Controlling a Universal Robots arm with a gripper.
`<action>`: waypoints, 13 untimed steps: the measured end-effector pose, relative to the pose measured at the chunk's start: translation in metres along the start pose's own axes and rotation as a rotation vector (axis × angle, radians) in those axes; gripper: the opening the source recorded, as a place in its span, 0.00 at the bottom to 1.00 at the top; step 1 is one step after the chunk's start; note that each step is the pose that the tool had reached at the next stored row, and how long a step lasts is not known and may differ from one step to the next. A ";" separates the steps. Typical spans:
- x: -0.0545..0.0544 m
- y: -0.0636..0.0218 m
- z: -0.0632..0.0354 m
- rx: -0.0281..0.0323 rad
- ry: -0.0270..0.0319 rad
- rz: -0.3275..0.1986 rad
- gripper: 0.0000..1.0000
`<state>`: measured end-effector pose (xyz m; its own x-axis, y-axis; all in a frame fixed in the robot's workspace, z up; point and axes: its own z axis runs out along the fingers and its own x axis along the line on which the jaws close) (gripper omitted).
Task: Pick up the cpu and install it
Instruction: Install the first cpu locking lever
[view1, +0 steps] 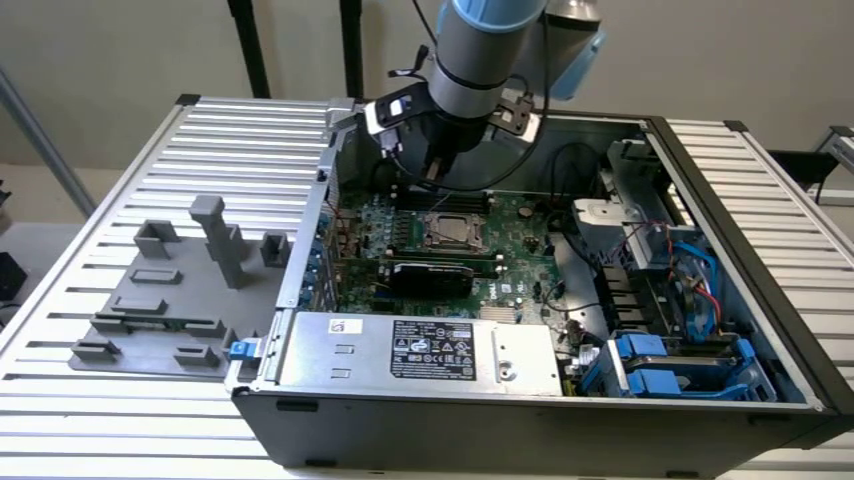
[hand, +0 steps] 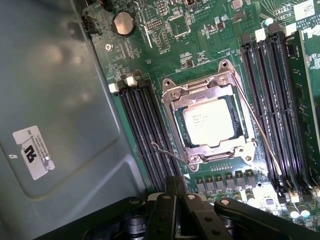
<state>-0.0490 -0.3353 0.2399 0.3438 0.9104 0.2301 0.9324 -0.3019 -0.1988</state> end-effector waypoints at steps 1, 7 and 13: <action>0.000 0.0000 0.0012 -0.0024 -0.0011 0.005 0.11; -0.001 0.0007 0.0072 -0.0156 -0.0036 0.039 0.11; 0.004 -0.0013 0.0109 -0.0214 -0.0159 0.043 0.11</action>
<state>-0.0501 -0.3284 0.2307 0.3818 0.9008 0.2066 0.9191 -0.3465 -0.1878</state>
